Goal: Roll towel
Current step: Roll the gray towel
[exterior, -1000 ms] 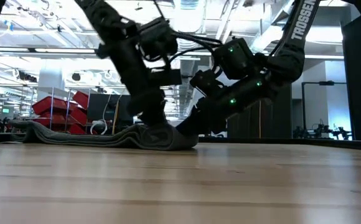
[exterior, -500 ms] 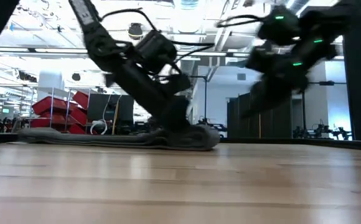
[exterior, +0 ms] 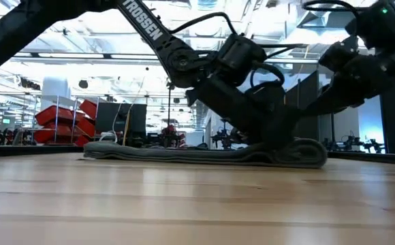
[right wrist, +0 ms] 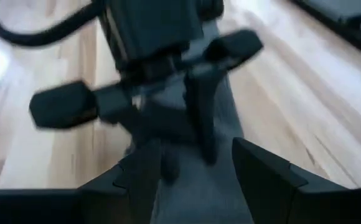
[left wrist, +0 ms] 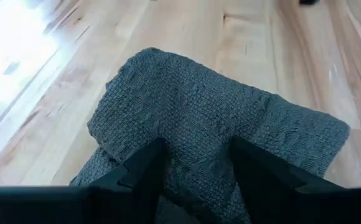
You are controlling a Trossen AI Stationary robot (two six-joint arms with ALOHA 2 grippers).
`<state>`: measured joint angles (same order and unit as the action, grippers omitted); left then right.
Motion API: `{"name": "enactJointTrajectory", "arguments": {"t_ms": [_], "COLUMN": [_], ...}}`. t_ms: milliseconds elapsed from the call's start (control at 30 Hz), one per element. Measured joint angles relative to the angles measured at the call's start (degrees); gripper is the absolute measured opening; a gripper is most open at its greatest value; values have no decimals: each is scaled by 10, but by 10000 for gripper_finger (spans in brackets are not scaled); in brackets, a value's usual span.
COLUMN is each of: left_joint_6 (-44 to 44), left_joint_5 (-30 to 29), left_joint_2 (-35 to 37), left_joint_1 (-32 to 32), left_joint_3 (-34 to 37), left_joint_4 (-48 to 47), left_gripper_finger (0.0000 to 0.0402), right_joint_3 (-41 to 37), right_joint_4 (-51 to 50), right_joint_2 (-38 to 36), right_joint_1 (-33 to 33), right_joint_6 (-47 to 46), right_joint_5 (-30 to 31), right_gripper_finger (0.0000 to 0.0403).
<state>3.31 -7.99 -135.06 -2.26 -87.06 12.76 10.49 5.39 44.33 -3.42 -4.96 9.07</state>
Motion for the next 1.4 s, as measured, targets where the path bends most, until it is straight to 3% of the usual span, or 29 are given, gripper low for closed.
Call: {"name": "enactJointTrajectory", "arguments": {"t_ms": [67, 200, 300, 700, 833, 967, 1233, 1400], "left_joint_6": [6, 9, -8, -34, -33, -31, -20, -19], "left_joint_5": [-1, -4, -5, -4, -6, -6, 0, 0], "left_joint_2": [-1, -1, -1, 1, 1, 1, 2, 2], "left_joint_1": [2, 4, 8, 26, 28, 28, 29, 29], "left_joint_3": [-2, -3, -3, -3, -3, -3, -3, -3], "left_joint_4": [0, 0, 0, -35, -41, -45, -49, -49], "left_gripper_finger": [174, 174, 174, 174, 174, 174, 174, 174], "right_joint_3": [-22, -39, -39, -39, -24, -7, 17, 18], "right_joint_4": [47, 86, 115, 325, 341, 317, 210, 204], "right_joint_2": [7, 29, 59, 300, 361, 358, 239, 267], "right_joint_1": [-10, -40, -59, -89, -95, -93, -54, -32], "right_joint_6": [22, 50, 53, 41, 49, 74, 93, 59], "right_joint_5": [0, 0, -9, -46, -46, -45, -21, -23], "right_gripper_finger": [157, 29, 7, 0, 0, 0, 0, 0]}}
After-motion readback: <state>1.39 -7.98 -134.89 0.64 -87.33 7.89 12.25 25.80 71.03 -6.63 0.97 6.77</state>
